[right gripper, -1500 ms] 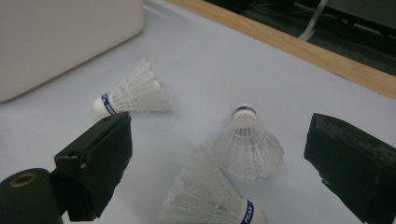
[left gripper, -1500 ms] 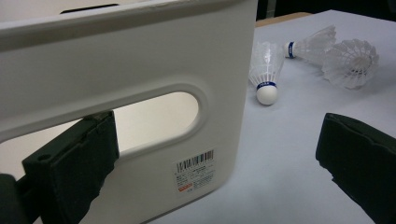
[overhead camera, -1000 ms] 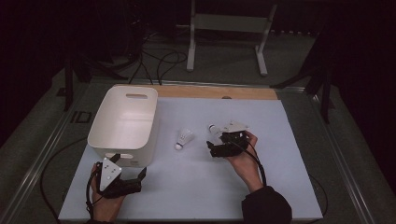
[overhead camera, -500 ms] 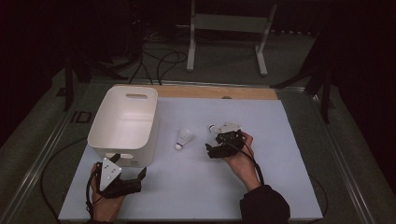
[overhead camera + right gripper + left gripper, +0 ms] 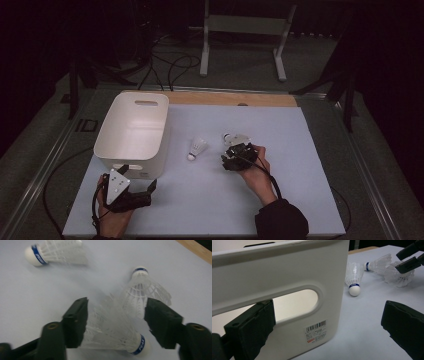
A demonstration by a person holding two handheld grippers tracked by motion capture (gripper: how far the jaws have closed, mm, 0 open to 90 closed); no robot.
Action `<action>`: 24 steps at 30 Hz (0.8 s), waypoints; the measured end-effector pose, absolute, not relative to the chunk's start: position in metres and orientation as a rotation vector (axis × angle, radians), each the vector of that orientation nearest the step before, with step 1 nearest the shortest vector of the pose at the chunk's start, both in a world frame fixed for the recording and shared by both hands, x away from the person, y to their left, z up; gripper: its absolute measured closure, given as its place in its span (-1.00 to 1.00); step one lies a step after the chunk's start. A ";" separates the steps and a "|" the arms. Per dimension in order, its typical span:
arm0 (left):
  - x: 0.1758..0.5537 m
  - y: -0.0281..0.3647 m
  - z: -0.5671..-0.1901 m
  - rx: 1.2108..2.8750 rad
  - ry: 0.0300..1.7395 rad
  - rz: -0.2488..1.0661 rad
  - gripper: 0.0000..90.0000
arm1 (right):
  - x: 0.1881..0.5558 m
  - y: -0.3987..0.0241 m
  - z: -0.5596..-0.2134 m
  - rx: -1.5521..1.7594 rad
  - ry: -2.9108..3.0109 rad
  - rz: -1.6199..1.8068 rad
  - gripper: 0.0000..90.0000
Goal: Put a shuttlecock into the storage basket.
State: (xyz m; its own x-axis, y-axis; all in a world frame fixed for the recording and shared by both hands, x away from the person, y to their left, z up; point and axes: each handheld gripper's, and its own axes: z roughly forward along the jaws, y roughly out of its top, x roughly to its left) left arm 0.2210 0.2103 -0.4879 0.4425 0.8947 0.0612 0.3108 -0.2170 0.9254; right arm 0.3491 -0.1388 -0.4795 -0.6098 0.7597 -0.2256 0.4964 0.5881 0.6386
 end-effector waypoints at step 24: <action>0.221 0.210 -0.488 1.754 1.040 0.779 -1.00 | 0.346 -0.172 -0.477 1.111 2.277 0.680 0.69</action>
State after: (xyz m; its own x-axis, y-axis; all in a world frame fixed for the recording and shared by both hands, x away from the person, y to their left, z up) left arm 0.2209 0.2099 -0.4880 0.4419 0.8950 0.0616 0.3104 -0.2170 0.9255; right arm 0.3461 -0.1723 -0.4766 -0.5334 0.8153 -0.2252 0.5582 0.5394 0.6305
